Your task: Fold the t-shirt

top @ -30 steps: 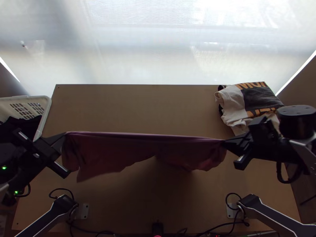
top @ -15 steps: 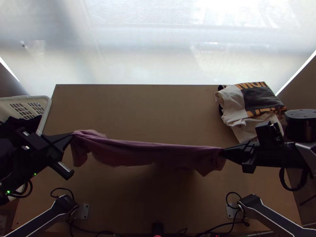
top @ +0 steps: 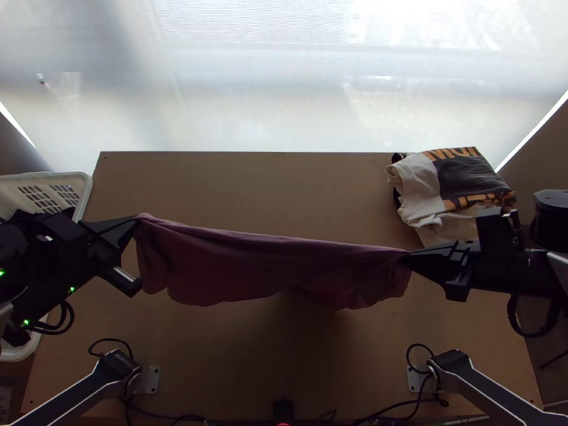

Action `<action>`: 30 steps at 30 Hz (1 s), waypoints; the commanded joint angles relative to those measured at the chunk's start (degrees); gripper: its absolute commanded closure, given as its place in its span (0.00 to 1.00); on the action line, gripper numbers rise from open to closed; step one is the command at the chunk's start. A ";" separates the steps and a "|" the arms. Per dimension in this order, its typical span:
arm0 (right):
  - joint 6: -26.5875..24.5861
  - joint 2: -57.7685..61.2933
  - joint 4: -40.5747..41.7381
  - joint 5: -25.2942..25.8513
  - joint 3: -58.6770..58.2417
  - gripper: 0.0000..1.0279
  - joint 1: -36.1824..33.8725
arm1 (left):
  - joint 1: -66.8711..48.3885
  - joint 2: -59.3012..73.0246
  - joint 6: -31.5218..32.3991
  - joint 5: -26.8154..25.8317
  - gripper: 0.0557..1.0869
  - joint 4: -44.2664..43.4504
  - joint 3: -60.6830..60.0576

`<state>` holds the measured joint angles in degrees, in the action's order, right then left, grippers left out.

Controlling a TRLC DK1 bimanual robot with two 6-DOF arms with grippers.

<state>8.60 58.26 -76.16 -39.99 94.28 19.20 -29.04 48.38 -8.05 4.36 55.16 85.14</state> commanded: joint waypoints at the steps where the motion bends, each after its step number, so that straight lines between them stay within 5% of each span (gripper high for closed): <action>1: 2.12 -1.31 3.30 0.26 2.31 0.97 -1.62 | 1.88 0.57 5.07 -4.45 0.93 -3.83 2.13; 8: 7.57 -5.53 4.35 -4.40 0.73 0.97 -1.89 | 1.18 -1.62 16.76 -17.98 0.93 -2.16 8.20; 19: 10.65 -11.33 7.69 -12.22 -5.69 0.97 -2.15 | -2.43 -2.15 14.73 -21.94 0.91 -1.54 7.05; 23: 14.69 -15.11 12.18 -25.40 -16.67 0.97 -4.70 | -2.16 -3.38 16.76 -29.85 0.91 -1.72 0.55; 30: 18.47 -15.98 18.24 -26.63 -21.07 0.97 -6.02 | 3.20 -2.33 16.84 -39.52 0.92 -1.63 -0.51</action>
<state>23.99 43.59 -62.24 -62.61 76.90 14.90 -29.21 45.32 8.62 -27.59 53.58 85.84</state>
